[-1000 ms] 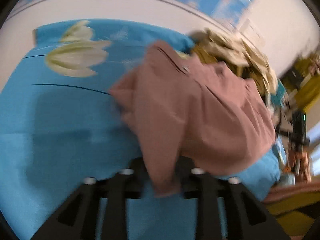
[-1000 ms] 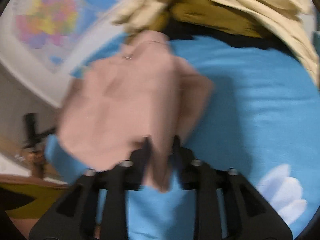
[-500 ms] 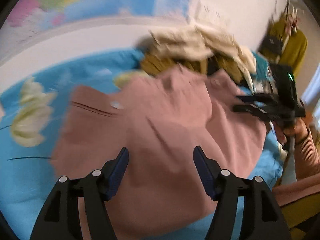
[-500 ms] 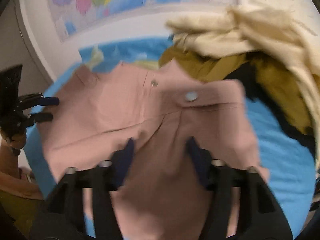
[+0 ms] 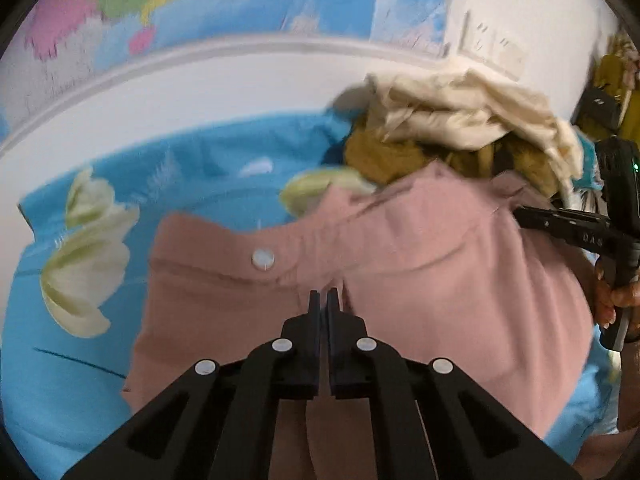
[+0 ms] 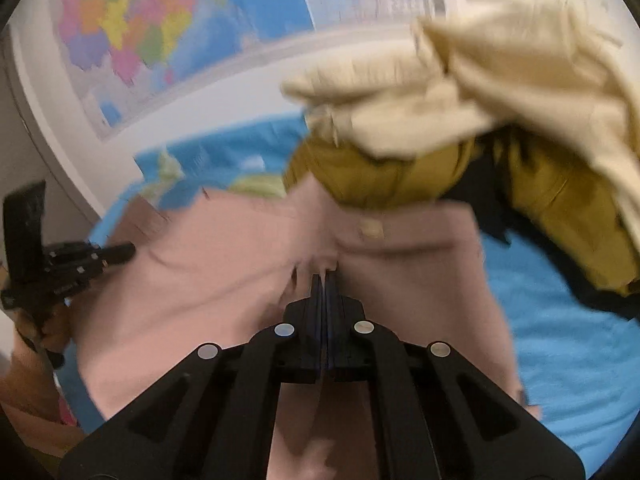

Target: Fold large clothes

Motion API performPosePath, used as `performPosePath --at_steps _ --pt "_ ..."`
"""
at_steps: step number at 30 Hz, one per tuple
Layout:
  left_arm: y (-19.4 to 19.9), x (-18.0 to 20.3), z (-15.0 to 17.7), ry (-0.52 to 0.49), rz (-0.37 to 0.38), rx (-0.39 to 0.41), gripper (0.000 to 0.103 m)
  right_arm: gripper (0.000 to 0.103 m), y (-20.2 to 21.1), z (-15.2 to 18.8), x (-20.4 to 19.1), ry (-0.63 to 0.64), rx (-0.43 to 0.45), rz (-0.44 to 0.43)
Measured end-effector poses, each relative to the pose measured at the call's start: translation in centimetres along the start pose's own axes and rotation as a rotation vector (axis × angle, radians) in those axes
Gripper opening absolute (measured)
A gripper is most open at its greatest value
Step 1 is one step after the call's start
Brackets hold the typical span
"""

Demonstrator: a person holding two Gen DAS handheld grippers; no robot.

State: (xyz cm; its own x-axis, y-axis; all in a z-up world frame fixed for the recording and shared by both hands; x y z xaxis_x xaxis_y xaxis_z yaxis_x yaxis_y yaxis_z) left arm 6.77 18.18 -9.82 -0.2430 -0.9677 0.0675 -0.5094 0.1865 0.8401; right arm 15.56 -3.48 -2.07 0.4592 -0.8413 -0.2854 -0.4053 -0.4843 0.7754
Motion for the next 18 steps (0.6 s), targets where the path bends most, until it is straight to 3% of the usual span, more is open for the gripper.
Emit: performPosePath --at_steps 2,12,18 --pt "-1.1 -0.9 0.2 0.026 0.001 -0.032 0.003 0.002 -1.0 0.3 -0.2 0.003 -0.023 0.004" --pt "-1.9 -2.4 -1.6 0.070 -0.013 -0.001 0.014 0.001 -1.2 -1.7 0.4 -0.027 0.016 0.009" --pt "0.0 -2.6 -1.2 0.068 -0.063 0.050 0.033 0.002 -2.4 -0.7 0.7 -0.007 -0.036 0.026"
Point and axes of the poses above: each gripper's, at about its wrist camera, not at the fingertips, and y roughly against the way its jaws point, x to its right, z to its underside, the point moved 5 cm from there along -y, roughly the way its jaws point, and after that the axes turned 7 degrees about -x, right-handed, at the moved point
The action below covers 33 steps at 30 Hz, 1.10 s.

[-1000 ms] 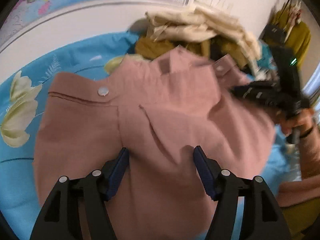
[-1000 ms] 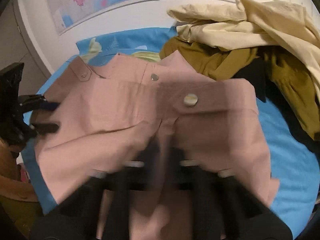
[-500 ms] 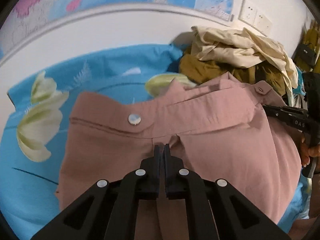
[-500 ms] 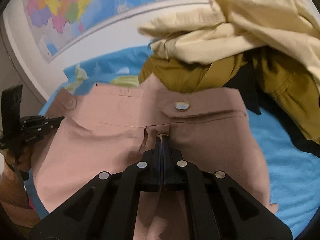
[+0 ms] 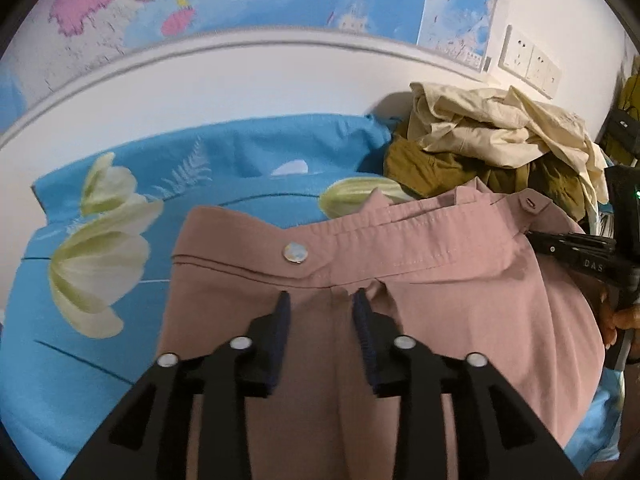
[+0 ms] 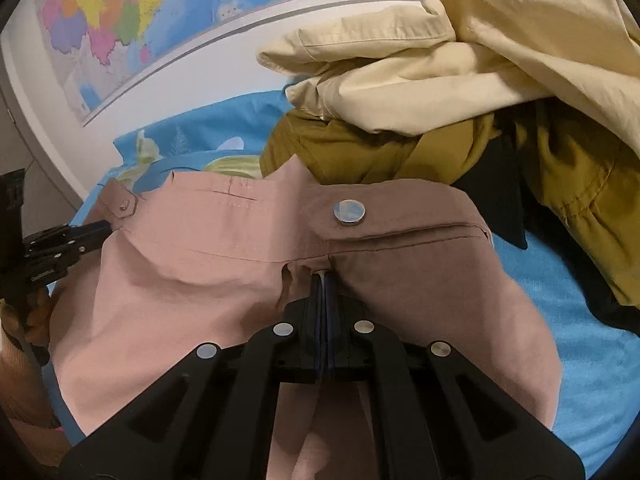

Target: Fold large clothes

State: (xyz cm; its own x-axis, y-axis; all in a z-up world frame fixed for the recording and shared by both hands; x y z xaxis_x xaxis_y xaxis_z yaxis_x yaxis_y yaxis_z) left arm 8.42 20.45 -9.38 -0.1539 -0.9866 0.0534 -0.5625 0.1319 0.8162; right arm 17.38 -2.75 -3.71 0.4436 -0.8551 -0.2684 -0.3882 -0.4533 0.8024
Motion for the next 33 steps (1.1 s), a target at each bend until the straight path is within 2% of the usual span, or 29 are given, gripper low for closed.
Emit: performPosePath --at_steps 7,15,16,19,22,25,27,28,29,30,31,33 --pt "1.9 -0.6 1.1 -0.025 -0.050 0.023 0.039 0.002 0.4 -0.3 0.2 -0.007 0.012 0.004" --pt "0.9 -1.3 1.1 -0.010 -0.084 -0.006 0.041 0.002 0.8 -1.9 0.8 -0.038 0.039 0.018" --pt "0.9 -1.5 1.0 -0.003 -0.078 -0.007 0.044 0.002 0.6 -1.9 0.9 -0.042 0.031 0.018" --pt "2.6 -3.1 0.7 0.032 -0.050 0.023 0.067 0.003 0.1 -1.7 0.8 -0.029 0.008 0.022" --pt "4.4 -4.9 1.1 0.051 -0.001 0.025 0.069 0.002 0.3 -1.4 0.9 -0.029 0.004 0.011" --pt "3.9 -5.4 2.7 0.043 0.061 -0.051 0.072 0.002 0.2 -1.1 1.0 -0.037 0.000 -0.003" --pt "3.1 -5.2 3.9 0.042 0.090 -0.100 0.066 0.002 0.2 -1.1 1.0 -0.041 0.001 -0.012" --pt "2.8 -4.9 4.3 0.030 0.104 -0.110 0.047 0.002 0.2 -1.0 1.0 -0.040 -0.001 -0.015" --pt "2.4 -4.6 4.6 0.022 0.098 -0.115 0.033 0.002 0.2 -1.0 0.9 -0.039 0.000 -0.017" --pt "2.4 -4.6 4.5 0.026 0.097 -0.109 0.025 0.003 0.3 -1.0 0.9 -0.037 -0.001 -0.020" --pt "2.4 -4.8 4.1 0.041 0.102 -0.095 0.007 0.004 0.3 -1.0 0.9 -0.035 -0.001 -0.021" --pt "2.9 -5.2 3.1 0.068 0.103 -0.065 0.004 0.004 0.7 -1.1 0.7 -0.033 0.009 -0.026"
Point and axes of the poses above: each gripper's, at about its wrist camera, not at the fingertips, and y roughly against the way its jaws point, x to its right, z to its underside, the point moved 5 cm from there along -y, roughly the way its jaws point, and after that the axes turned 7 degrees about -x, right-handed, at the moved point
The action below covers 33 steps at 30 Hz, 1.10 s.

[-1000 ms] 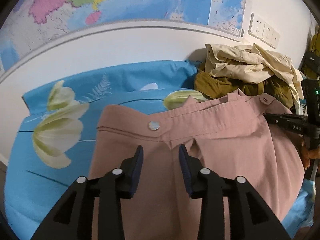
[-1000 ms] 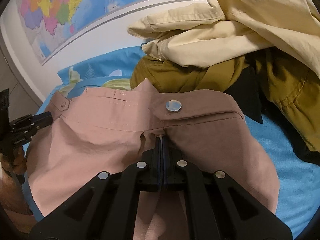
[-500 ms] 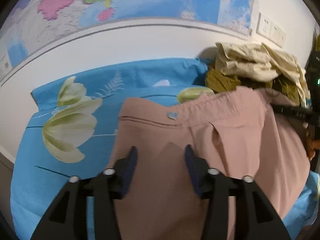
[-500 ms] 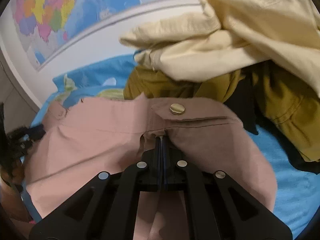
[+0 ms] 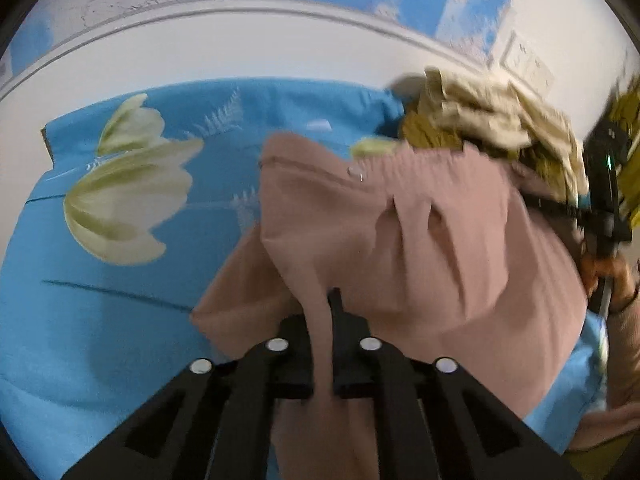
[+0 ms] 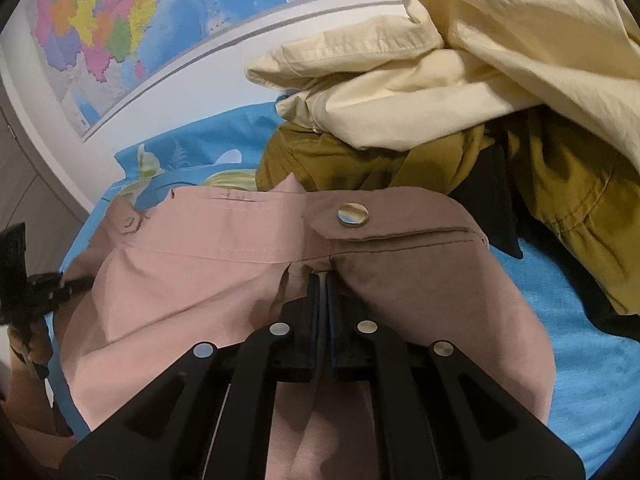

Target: Fold large clothes

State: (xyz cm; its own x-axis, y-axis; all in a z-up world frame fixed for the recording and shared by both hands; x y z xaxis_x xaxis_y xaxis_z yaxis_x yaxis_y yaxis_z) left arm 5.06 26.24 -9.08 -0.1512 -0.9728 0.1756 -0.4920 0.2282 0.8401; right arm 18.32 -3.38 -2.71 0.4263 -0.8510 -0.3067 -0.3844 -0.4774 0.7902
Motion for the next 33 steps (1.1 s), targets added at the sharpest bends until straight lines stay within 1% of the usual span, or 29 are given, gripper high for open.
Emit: performPosePath --at_steps 1,3,5,6,7,8,9,10,11,12,13,14,15,16,17,18,19,20,22,24,25,28,31,33 --pt "0.7 -0.1 -1.0 0.003 0.000 0.036 0.003 0.003 0.3 -0.1 0.0 -0.009 0.011 -0.008" --pt "1.4 -0.1 -2.7 0.004 -0.014 0.071 0.003 0.003 1.3 -0.6 -0.1 -0.014 0.051 -0.026" --pt "1.3 0.1 -4.1 -0.012 -0.034 0.087 0.003 0.003 1.2 -0.9 0.2 -0.017 0.050 -0.003" --pt "0.7 0.1 -4.4 -0.017 -0.062 0.081 0.003 0.003 0.7 -0.8 0.5 -0.034 0.030 -0.015" --pt "-0.3 -0.1 -4.4 -0.014 -0.099 0.055 0.004 0.003 0.1 -0.7 0.7 -0.046 0.008 -0.021" --pt "-1.8 -0.5 -4.1 -0.002 -0.105 0.005 0.005 0.003 -0.4 -0.4 1.0 -0.053 -0.008 -0.018" --pt "-3.2 -0.9 -3.4 0.026 -0.084 -0.046 0.007 0.005 -0.4 -0.2 0.9 -0.051 -0.013 -0.029" --pt "-3.7 -1.2 -3.1 0.044 -0.081 -0.054 0.013 0.009 -0.1 0.0 0.7 -0.046 -0.010 -0.036" --pt "-3.6 -1.6 -2.6 0.051 -0.084 -0.043 0.021 0.013 0.1 0.1 0.7 -0.045 -0.006 -0.035" --pt "-3.1 -1.8 -2.3 0.061 -0.086 -0.026 0.026 0.017 0.5 0.2 0.6 -0.043 -0.006 -0.039" --pt "-2.3 -2.2 -2.0 0.084 -0.085 -0.003 0.043 0.029 0.8 0.3 0.5 -0.040 -0.007 -0.047" --pt "-1.4 -2.6 -1.7 0.103 -0.078 0.018 0.049 0.039 1.5 0.4 0.4 -0.036 0.000 -0.057" --pt "-0.4 -2.9 -1.3 0.114 -0.069 0.039 0.051 0.042 2.1 0.5 0.2 -0.025 0.010 -0.056" --pt "0.5 -3.2 -1.0 0.126 -0.066 0.052 0.055 0.053 2.9 0.7 0.0 -0.007 0.023 -0.042" --pt "1.2 -3.5 -0.6 0.133 -0.070 0.061 0.059 0.057 3.5 0.9 0.0 -0.001 0.036 -0.033" --pt "1.9 -3.7 -0.1 0.140 -0.082 0.066 0.062 0.057 4.1 1.0 0.0 0.004 0.047 -0.031" --pt "2.4 -4.0 0.4 0.149 -0.097 0.065 0.069 0.058 4.8 1.3 0.0 0.009 0.056 -0.032" --pt "2.9 -4.4 1.0 0.161 -0.110 0.064 0.069 0.060 5.3 1.6 0.2 0.006 0.063 -0.033" --pt "3.4 -4.6 2.4 0.167 -0.107 0.048 0.071 0.063 6.4 2.4 0.5 0.004 0.077 -0.041" --pt "3.6 -4.4 4.1 0.171 -0.105 0.024 0.071 0.068 7.3 3.3 1.0 -0.007 0.085 -0.017" --pt "3.7 -4.2 4.8 0.169 -0.101 0.011 0.071 0.071 7.7 4.0 1.5 -0.020 0.083 -0.019" --pt "4.2 -3.5 6.8 0.177 -0.036 0.001 0.076 0.088 9.1 5.9 3.0 -0.089 0.087 -0.046" --pt "4.4 -2.8 8.6 0.208 0.089 -0.009 0.076 0.093 10.7 8.2 4.8 -0.160 0.096 -0.054" --pt "4.1 -2.2 9.6 0.224 0.112 -0.031 0.076 0.095 11.4 9.6 6.0 -0.206 0.086 -0.071"
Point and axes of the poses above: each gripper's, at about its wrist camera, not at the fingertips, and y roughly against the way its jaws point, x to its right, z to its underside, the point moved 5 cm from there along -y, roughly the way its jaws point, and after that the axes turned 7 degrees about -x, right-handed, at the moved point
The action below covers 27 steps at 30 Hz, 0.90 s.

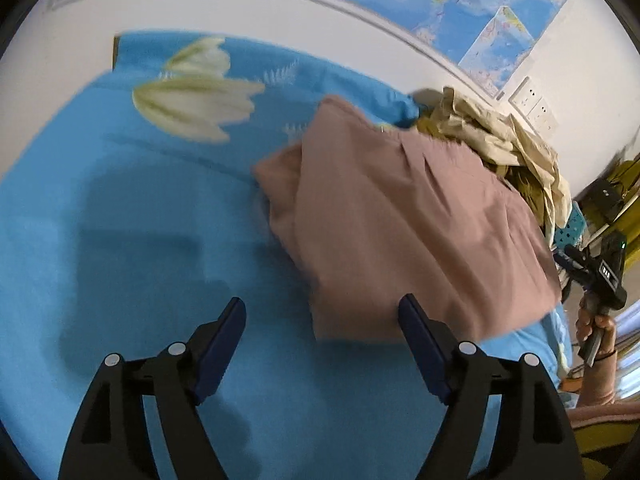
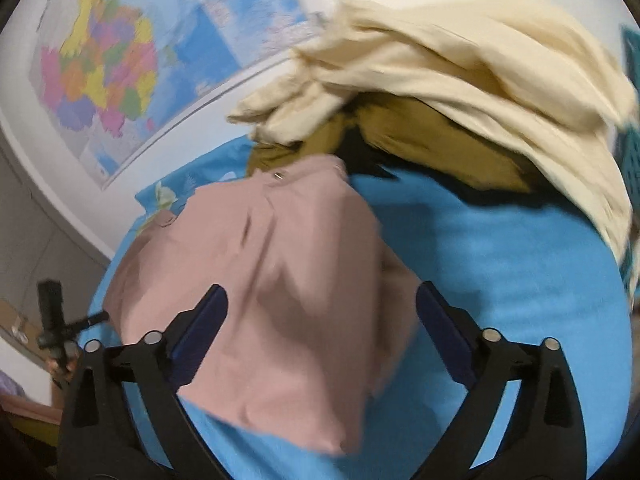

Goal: Fold large clothes
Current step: 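Open both tools and release the folded jacket on the sheet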

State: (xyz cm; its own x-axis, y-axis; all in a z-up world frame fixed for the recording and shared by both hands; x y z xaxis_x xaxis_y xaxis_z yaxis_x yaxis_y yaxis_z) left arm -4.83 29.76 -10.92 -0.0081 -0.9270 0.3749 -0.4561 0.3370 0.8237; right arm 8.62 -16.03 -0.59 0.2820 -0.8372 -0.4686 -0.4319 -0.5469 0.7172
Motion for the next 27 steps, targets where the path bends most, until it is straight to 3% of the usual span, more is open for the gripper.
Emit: performPosePath --at_steps 4,10,14,20,27 --pt "-0.6 1.3 1.9 -0.006 0.056 -0.024 0.077 0.097 1.2 2.6 2.5 -0.078 -0.032 -0.034" --pt "-1.5 3.3 2.1 -0.002 0.121 -0.043 0.077 0.097 0.7 5.2 3.7 -0.156 -0.078 -0.115" --pt "-2.1 4.6 1.8 -0.033 0.061 -0.050 0.077 0.097 0.4 5.7 2.9 -0.150 -0.070 -0.140" --pt "-2.9 6.0 1.5 -0.104 -0.173 -0.053 0.077 0.097 0.3 5.6 1.7 -0.095 -0.057 -0.117" --pt "-3.3 6.7 1.7 -0.136 -0.190 -0.048 0.077 0.097 0.0 5.2 0.7 -0.047 -0.051 -0.051"
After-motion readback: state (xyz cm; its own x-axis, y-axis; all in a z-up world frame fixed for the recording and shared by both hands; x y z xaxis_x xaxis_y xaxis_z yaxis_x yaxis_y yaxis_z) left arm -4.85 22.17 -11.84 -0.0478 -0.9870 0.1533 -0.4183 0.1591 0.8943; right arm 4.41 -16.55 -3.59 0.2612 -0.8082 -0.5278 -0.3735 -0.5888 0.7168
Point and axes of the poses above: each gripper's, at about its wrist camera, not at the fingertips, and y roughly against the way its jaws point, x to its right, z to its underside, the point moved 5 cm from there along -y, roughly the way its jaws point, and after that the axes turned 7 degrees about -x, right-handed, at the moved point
